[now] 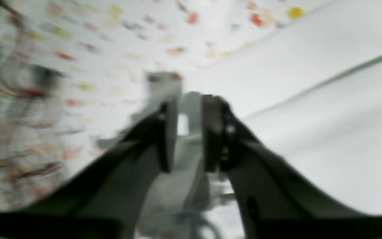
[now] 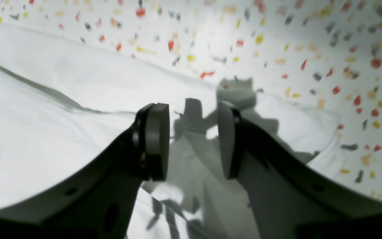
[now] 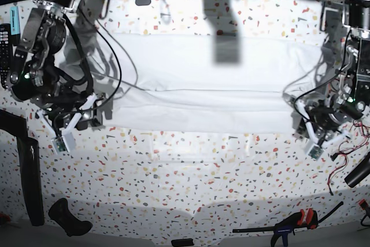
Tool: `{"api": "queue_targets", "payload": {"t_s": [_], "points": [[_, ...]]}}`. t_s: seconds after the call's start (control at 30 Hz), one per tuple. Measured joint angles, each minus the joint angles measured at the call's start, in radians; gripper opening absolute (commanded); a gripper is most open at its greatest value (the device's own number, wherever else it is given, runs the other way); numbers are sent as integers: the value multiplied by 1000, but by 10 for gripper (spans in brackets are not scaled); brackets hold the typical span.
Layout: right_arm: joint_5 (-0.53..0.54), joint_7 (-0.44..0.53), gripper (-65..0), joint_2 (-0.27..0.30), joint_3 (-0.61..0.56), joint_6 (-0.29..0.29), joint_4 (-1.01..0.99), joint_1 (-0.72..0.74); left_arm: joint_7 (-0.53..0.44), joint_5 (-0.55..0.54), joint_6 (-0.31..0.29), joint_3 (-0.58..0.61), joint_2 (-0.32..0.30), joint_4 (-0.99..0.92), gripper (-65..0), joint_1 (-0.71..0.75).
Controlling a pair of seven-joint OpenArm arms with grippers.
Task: Fold the T-shirt properly
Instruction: 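Grasp the folded corners and draw them toward the hem with both grippers, then hold the folded shirt edges with both grippers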
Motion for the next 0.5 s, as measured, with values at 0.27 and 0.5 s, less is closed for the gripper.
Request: {"api": "queue_targets", "payload": {"t_s": [0.27, 0.5], "points": [[0, -18, -410, 0, 0, 0, 2, -3, 138, -93, 18, -1, -51, -127, -370, -5], [0, -18, -410, 0, 0, 0, 2, -3, 71, -237, 6, 0, -44, -154, -370, -8]]}}
